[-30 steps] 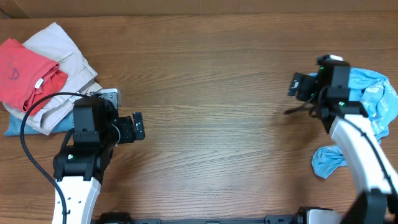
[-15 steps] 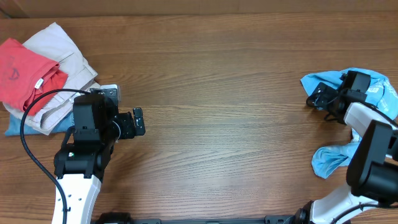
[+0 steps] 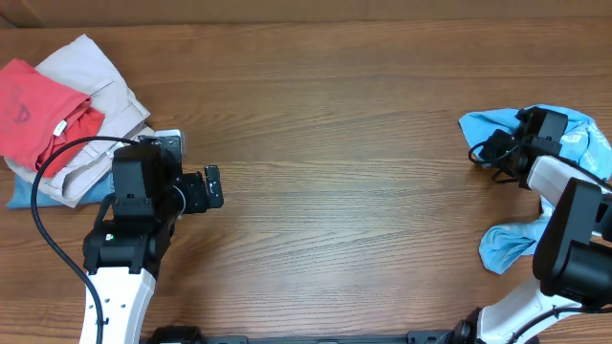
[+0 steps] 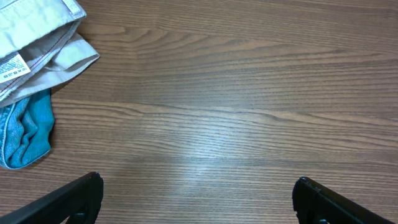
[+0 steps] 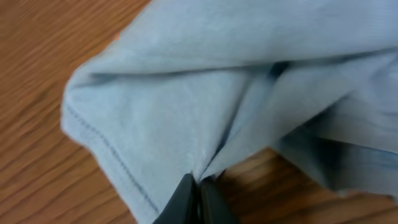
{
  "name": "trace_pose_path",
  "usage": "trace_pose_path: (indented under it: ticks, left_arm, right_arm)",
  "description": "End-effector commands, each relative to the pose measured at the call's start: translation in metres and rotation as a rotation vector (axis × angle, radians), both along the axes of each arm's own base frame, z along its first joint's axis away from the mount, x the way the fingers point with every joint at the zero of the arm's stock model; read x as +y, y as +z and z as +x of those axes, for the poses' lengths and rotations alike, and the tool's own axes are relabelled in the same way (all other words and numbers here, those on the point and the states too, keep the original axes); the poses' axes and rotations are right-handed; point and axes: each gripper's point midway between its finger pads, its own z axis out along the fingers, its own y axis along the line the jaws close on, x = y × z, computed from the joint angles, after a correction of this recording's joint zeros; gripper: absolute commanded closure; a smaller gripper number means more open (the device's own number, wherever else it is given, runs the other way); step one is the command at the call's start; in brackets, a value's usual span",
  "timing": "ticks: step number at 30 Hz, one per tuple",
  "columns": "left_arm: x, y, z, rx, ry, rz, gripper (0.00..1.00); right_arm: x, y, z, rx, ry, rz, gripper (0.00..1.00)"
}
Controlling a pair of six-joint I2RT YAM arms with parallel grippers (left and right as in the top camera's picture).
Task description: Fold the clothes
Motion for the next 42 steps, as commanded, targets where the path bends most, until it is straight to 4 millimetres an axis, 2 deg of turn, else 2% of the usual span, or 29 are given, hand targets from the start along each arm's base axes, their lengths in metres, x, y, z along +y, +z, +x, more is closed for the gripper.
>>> trace_pose_path:
  ticks: [1,3,5,8,10,14,16,18,23,28,36,39,40,42]
  left_arm:
    - [0.0,0.01,0.005,-0.026,-0.01,-0.001,0.0]
    - [0.0,0.01,0.005,-0.026,-0.01,-0.001,0.0]
    - [0.0,0.01,0.005,-0.025,-0.009,-0.001,0.0]
    - [0.0,0.01,0.005,-0.025,-0.009,-0.001,0.0]
    - [0.0,0.01,0.005,-0.025,-0.009,-0.001,0.0]
    - [0.0,0.01,0.005,-0.025,-0.01,-0.001,0.0]
    - [0.0,0.01,0.005,-0.024,-0.01,-0.001,0.0]
    - [0.0,0.01,0.005,-0.024,-0.01,-0.001,0.0]
    - [0.0,0.01,0.005,-0.026,-0.01,-0.001,0.0]
    - [-0.005,0.011,0.005,-0.028,-0.031,-0.022,0.0]
    - [-0.055,0.034,0.014,-0.118,-0.242,-0.222,0.0]
    - [-0.069,0.032,0.018,-0.123,-0.286,-0.219,0.0]
    - [-0.073,0.029,0.019,-0.116,-0.292,-0.209,0.0]
    - [-0.078,0.023,0.02,-0.099,-0.298,-0.187,0.0]
  right_arm:
    - [0.031,0.061,0.032,-0.146,0.117,0.057,0.96]
    - [0.054,0.095,0.041,-0.191,0.181,0.074,0.96]
    - [0.087,0.131,0.045,-0.221,0.267,0.104,0.96]
    - [0.157,0.177,0.04,-0.247,0.487,0.109,0.96]
    - [0.206,0.196,0.029,-0.247,0.634,0.089,0.96]
    - [0.296,0.209,-0.002,-0.24,0.89,0.08,0.96]
    - [0.331,0.208,-0.02,-0.237,0.994,0.076,0.96]
    - [0.356,0.206,-0.037,-0.228,1.077,0.073,0.96]
    - [0.386,0.204,-0.06,-0.211,1.16,0.083,0.96]
    - [0.39,0.205,-0.062,-0.217,1.171,0.086,0.96]
    - [0.401,0.208,-0.07,-0.224,1.204,0.128,0.96]
    - [0.414,0.216,-0.077,-0.252,1.252,0.178,0.95]
    - [0.417,0.218,-0.078,-0.265,1.262,0.186,0.93]
    - [0.422,0.221,-0.079,-0.284,1.273,0.188,0.82]
